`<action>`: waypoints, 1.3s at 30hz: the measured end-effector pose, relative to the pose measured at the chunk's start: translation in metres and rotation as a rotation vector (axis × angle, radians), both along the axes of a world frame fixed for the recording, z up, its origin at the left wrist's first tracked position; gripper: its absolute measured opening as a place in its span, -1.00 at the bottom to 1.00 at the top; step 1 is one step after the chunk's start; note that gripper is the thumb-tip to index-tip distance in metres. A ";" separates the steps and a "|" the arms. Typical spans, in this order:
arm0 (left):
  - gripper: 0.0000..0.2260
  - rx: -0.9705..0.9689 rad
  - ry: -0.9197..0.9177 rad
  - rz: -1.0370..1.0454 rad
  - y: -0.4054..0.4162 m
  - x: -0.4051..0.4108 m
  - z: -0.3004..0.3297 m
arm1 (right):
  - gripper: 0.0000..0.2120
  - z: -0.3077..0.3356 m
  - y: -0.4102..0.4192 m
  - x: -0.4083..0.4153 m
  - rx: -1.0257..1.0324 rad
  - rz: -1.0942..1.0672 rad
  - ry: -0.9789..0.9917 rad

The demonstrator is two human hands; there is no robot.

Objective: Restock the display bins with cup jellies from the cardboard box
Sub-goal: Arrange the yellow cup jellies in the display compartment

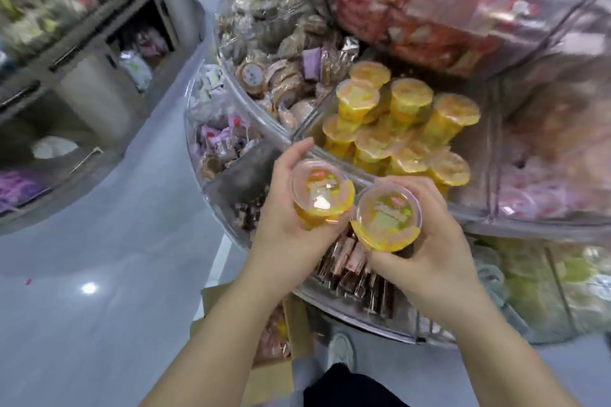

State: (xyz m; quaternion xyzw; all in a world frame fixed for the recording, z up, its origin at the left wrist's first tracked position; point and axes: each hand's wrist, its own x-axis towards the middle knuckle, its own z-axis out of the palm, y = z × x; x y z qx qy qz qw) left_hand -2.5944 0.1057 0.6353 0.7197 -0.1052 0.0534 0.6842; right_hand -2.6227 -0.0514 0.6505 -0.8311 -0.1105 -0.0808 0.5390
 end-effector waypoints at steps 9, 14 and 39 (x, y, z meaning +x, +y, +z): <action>-0.50 0.050 -0.105 -0.055 -0.059 0.040 0.012 | -0.55 0.014 -0.065 0.035 0.099 -0.158 -0.004; -0.46 0.132 -0.169 -0.003 -0.059 0.062 0.021 | -0.54 0.004 -0.078 0.051 0.071 -0.209 0.043; -0.55 0.795 -0.640 -0.111 -0.049 0.139 0.006 | -0.51 -0.017 -0.057 0.080 0.040 -0.457 -0.007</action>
